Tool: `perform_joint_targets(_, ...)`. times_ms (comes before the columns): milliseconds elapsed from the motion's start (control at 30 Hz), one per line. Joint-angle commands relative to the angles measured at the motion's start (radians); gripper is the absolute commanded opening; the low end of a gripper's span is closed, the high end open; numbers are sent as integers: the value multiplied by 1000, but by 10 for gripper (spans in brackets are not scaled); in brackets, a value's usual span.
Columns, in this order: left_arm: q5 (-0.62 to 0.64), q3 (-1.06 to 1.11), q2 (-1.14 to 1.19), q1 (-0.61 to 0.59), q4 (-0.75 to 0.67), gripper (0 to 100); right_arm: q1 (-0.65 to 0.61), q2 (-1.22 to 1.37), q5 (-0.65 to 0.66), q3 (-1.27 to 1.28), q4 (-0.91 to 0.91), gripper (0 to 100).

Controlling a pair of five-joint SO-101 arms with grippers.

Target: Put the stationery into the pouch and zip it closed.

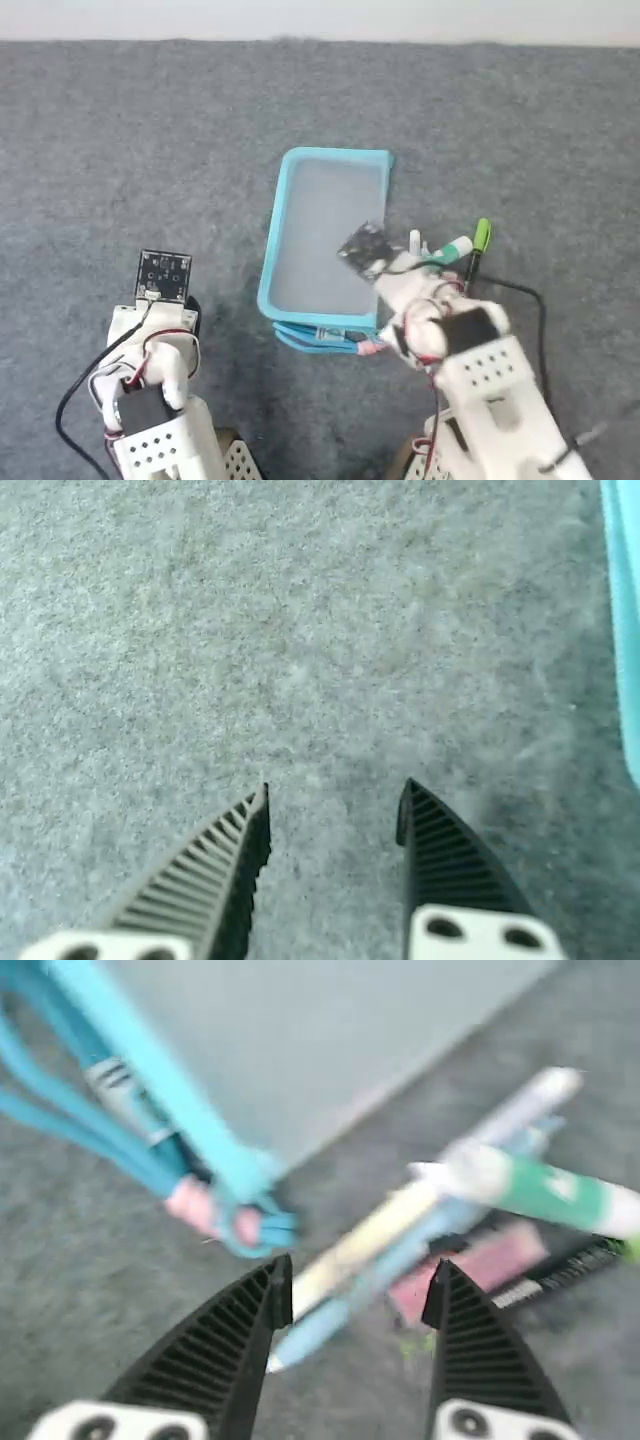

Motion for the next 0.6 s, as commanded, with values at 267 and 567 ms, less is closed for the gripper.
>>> perform_joint_targets(267, 12, -13, -21, 52, -26, 198, -208, 96, -89, -103, -31, 223)
perform_joint_targets(567, 8, -13, -21, 54, -28, 198, -286, 101, -101, -103, -64, 224)
